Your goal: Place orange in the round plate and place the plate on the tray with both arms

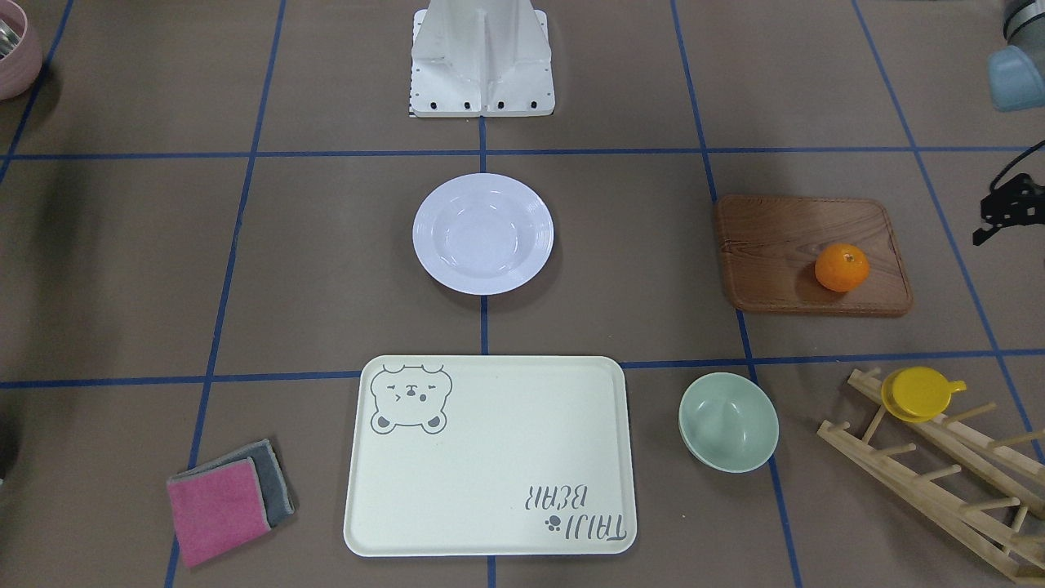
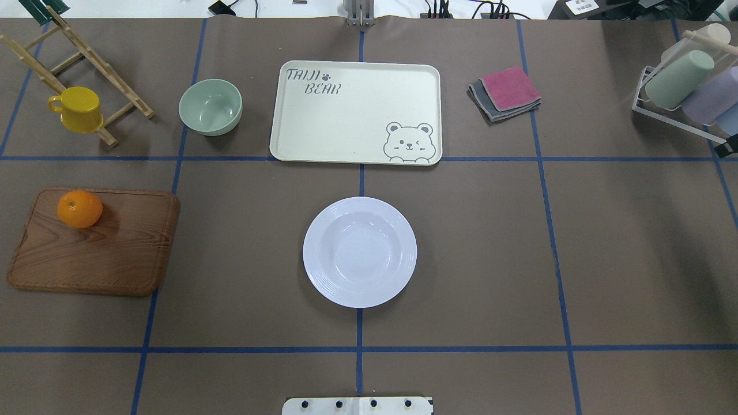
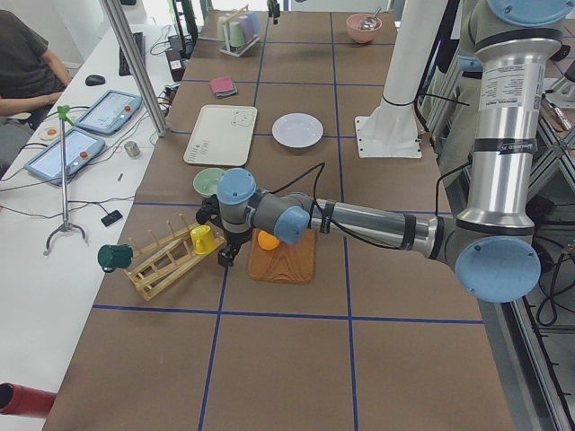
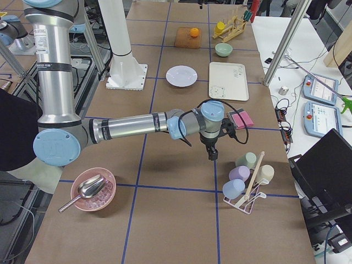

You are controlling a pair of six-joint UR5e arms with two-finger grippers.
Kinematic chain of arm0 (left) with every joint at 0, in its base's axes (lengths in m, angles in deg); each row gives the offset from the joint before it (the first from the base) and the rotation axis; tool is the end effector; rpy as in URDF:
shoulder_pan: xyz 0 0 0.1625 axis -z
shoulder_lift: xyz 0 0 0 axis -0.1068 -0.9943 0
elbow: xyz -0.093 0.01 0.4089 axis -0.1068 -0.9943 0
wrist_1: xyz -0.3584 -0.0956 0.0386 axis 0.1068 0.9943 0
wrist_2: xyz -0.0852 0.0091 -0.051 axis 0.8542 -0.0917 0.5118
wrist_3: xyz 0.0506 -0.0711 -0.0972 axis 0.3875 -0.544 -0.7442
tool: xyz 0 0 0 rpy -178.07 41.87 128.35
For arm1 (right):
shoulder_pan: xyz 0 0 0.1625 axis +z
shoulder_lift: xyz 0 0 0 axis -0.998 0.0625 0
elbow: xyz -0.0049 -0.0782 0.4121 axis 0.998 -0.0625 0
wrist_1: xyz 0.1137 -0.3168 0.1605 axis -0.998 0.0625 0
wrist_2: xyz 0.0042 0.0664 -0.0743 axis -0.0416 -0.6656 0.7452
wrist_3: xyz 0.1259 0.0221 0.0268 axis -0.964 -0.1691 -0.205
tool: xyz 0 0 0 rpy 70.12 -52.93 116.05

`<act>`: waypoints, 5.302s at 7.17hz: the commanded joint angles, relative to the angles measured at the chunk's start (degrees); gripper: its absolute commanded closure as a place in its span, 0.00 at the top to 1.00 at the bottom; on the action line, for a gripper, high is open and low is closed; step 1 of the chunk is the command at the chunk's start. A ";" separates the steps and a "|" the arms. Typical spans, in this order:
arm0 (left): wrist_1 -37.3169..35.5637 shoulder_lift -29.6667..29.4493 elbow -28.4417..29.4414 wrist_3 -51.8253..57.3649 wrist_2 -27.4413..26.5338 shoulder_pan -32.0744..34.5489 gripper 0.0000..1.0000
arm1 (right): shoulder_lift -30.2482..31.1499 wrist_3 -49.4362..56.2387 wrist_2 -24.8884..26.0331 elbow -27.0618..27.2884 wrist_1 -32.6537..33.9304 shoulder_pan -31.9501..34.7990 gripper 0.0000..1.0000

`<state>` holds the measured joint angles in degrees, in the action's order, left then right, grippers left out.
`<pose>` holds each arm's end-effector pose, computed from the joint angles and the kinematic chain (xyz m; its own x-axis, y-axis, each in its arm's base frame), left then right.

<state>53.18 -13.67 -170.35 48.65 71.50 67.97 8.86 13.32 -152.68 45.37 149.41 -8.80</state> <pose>0.0868 -0.4756 0.5624 0.6530 0.4350 -0.6200 -0.2056 0.8897 0.4076 -0.0630 -0.4799 0.5822 0.6474 -0.3614 0.6711 0.1931 0.9295 0.3142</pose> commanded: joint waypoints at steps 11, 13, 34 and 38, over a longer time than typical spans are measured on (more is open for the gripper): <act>2.41 -0.80 -0.08 -13.62 -10.59 -20.23 1.00 | -0.03 0.26 0.84 -0.66 -0.16 -2.47 1.00; 6.26 -0.89 3.16 -13.71 -10.67 -20.40 1.00 | -0.03 0.34 0.84 -0.66 -0.16 -2.47 1.00; -17.10 -46.73 7.36 -55.70 -24.56 -46.14 0.00 | -4.15 -0.54 0.75 -0.13 -0.68 -8.80 1.00; -17.18 -50.29 14.86 -56.69 -28.78 -49.93 0.00 | -4.16 -0.54 0.75 -0.13 -0.68 -8.89 1.00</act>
<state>36.16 -64.08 -156.24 -7.95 43.01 18.38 4.71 12.78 -151.93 45.29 148.76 -17.68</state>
